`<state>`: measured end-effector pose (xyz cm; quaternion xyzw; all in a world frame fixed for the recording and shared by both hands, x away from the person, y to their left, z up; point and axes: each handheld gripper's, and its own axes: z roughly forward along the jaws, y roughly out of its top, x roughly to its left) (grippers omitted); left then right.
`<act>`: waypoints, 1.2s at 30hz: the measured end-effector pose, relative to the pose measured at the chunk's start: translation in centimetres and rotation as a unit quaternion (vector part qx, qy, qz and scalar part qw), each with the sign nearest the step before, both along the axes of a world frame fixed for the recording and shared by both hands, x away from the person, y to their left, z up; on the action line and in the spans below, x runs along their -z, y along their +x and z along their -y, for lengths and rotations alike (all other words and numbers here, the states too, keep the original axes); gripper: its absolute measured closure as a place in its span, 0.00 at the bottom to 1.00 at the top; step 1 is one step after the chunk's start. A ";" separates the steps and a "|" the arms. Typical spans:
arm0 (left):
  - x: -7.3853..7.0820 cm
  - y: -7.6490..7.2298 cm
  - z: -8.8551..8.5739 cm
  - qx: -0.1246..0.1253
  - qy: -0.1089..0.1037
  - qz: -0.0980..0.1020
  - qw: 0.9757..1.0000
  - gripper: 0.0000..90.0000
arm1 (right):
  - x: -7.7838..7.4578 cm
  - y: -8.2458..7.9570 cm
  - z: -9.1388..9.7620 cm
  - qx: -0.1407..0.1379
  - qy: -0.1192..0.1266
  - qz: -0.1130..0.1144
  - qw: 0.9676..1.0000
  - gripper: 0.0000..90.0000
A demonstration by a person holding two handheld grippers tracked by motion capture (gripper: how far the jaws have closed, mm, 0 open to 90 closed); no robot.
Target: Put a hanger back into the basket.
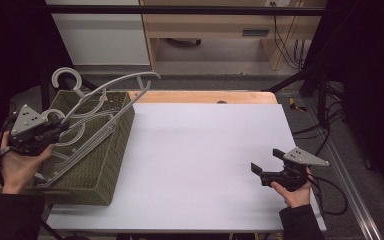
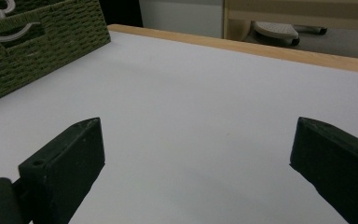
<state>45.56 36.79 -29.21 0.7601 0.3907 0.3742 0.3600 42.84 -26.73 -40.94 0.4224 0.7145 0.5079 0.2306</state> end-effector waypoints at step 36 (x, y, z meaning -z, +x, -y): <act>3.7 1.7 -8.7 -0.069 0.028 -0.065 0.995 0.91 | 0.3 0.1 -0.2 -0.001 -0.011 -0.006 1.000 0.04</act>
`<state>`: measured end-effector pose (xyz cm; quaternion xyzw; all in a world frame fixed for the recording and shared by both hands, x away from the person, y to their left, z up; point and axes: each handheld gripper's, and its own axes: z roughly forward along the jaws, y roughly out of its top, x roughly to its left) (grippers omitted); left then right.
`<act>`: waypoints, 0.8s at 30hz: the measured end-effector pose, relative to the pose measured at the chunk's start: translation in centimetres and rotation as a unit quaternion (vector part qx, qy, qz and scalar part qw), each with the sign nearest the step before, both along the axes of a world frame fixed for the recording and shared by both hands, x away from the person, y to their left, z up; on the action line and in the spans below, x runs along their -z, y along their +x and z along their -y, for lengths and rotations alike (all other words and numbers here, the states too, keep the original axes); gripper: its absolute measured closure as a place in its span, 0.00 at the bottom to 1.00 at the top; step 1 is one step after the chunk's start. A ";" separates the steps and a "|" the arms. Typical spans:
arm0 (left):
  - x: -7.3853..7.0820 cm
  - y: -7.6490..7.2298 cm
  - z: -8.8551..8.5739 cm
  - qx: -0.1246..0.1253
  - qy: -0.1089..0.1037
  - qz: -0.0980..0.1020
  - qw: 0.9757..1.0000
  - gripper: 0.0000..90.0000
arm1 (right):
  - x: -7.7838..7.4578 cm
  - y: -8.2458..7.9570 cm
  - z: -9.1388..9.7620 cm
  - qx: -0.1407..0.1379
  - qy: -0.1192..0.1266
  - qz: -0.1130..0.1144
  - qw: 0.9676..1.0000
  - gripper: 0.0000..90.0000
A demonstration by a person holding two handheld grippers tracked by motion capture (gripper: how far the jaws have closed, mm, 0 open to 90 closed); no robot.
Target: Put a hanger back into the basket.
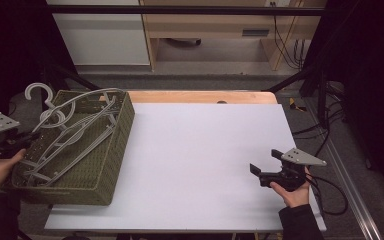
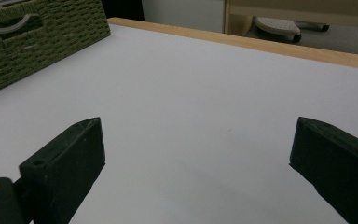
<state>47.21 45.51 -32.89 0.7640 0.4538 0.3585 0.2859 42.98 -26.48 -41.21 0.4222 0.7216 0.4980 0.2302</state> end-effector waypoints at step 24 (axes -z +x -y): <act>4.9 2.3 2.0 -0.038 0.018 -0.137 0.990 0.91 | -0.1 -0.1 0.2 -0.004 0.001 0.002 1.000 0.04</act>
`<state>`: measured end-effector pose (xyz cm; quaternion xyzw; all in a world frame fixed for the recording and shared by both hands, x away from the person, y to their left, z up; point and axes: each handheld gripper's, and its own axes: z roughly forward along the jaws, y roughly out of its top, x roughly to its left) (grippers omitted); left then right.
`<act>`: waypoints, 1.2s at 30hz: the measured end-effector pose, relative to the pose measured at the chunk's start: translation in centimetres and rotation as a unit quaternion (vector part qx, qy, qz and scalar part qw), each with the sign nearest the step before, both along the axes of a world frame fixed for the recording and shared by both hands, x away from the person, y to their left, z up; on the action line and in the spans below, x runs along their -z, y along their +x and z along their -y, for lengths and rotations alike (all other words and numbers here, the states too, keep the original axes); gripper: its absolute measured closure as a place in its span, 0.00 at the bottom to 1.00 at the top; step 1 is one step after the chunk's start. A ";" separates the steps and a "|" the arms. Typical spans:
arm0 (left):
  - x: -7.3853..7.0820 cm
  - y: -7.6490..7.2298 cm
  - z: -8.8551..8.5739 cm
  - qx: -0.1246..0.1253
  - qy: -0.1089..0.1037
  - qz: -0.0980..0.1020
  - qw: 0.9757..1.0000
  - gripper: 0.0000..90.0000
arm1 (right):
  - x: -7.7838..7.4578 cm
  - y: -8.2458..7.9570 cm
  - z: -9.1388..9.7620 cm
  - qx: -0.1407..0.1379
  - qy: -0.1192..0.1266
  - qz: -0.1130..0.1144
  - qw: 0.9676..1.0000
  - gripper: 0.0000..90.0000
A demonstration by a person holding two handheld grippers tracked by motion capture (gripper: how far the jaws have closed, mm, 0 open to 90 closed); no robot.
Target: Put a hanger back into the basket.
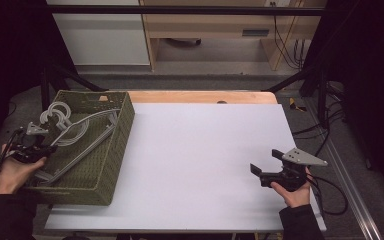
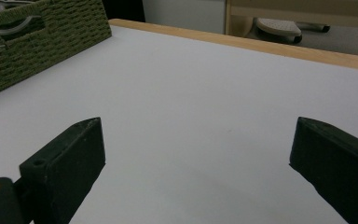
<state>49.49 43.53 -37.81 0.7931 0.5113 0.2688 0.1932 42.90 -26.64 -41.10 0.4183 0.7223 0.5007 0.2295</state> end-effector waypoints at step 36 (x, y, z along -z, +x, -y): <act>-3.2 -7.0 11.9 0.162 -0.212 0.181 0.947 0.23 | -0.4 -0.3 0.3 -0.002 0.008 0.012 1.000 0.03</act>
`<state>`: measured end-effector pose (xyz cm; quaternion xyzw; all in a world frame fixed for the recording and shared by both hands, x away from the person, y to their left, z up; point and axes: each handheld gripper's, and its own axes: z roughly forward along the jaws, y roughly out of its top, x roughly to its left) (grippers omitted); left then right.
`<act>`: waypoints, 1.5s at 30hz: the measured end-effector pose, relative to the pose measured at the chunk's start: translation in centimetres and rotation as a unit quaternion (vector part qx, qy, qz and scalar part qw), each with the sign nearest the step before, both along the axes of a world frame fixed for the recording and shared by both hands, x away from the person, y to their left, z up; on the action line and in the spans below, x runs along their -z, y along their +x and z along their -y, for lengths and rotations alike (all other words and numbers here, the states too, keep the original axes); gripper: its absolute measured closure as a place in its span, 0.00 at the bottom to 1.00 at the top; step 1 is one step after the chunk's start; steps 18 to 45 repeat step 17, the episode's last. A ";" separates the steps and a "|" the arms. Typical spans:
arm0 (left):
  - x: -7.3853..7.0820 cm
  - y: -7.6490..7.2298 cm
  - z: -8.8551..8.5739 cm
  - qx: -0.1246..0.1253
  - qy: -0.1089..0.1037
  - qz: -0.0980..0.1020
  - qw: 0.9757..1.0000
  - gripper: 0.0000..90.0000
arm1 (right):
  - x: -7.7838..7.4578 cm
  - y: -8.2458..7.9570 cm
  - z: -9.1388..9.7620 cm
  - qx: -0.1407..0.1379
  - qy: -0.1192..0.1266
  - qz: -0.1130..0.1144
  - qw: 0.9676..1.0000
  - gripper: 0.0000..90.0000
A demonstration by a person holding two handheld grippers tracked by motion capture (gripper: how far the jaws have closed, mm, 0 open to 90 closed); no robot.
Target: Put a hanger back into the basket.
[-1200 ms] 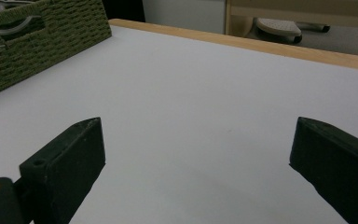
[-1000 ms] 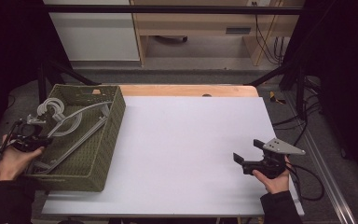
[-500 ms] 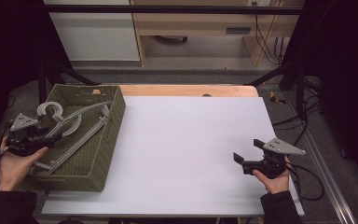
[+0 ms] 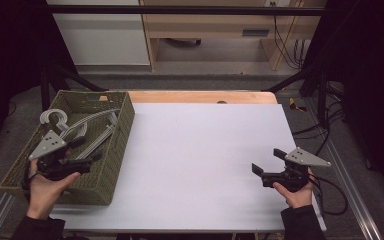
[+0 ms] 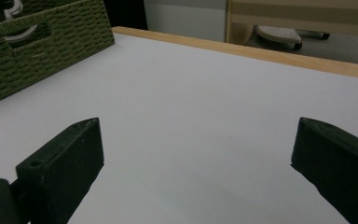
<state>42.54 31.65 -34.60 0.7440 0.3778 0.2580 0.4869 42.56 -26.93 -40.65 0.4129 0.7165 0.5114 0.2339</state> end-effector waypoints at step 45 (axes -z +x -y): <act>3.5 -1.1 4.1 0.045 -0.023 0.011 0.999 0.12 | -0.2 -0.4 0.4 -0.007 0.008 0.007 1.000 0.02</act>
